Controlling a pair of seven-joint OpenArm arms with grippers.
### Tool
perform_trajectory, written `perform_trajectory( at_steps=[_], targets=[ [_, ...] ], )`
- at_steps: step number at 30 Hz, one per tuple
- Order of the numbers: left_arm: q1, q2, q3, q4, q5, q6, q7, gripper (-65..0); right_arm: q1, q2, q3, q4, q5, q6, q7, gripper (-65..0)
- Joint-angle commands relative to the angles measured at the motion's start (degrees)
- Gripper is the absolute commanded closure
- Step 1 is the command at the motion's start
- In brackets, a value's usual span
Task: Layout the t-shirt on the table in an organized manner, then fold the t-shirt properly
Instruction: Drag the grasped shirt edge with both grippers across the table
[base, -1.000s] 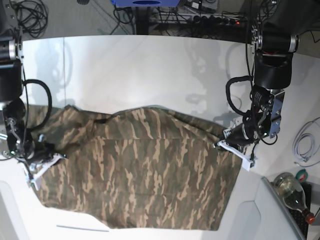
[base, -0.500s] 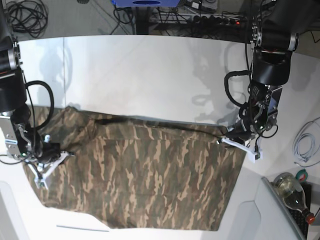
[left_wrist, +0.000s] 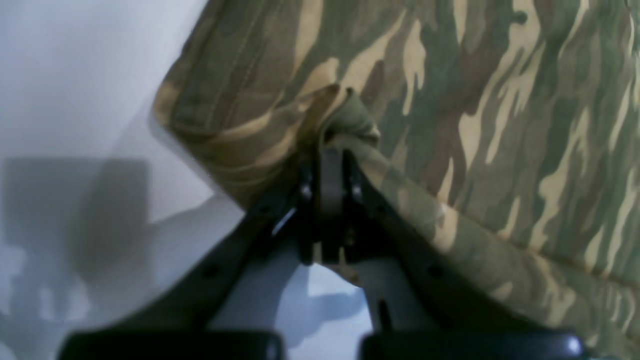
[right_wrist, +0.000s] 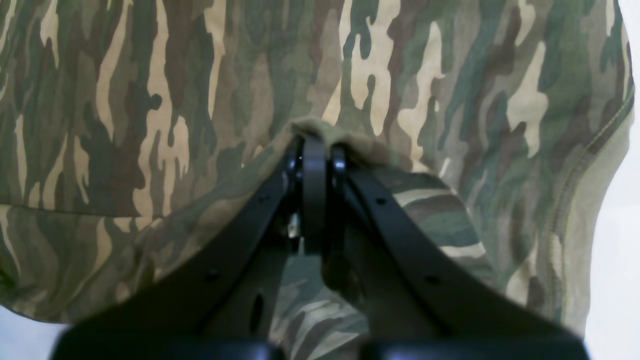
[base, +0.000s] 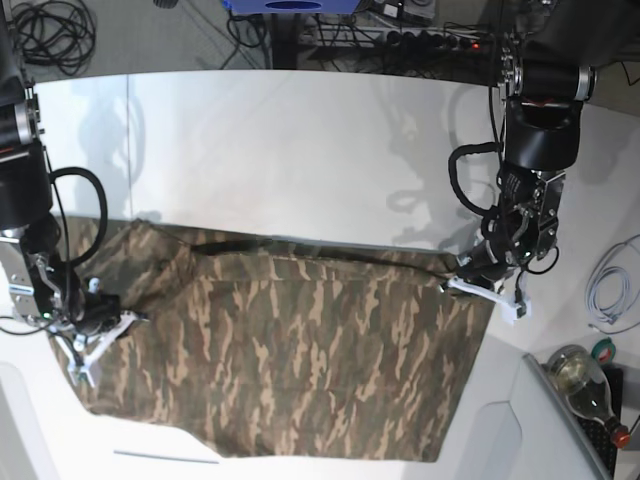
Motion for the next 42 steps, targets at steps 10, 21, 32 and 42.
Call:
perform_trajectory(
  at_steps=[10,21,32,42],
  targets=[
    [-1.35,-0.55,-3.13,0.42,0.44,0.49,-0.81,0.0,1.8,0.38,0.28,0.85,0.38,0.36,1.39,-0.2],
    [-1.35,-0.11,-3.83,0.6,0.09,0.49,-0.9,0.0,2.86,-0.85,0.28,0.94,0.38,0.36,1.57,-0.2],
    [-1.09,-0.11,-3.83,1.74,0.0,0.49,-0.9,0.0,3.65,-1.02,0.19,1.12,0.38,0.45,1.66,-0.2],
    [-0.21,-0.37,-3.83,4.2,-0.09,0.49,-0.63,0.0,4.26,-1.11,-4.12,3.58,0.38,0.45,1.66,-0.2]
  ],
)
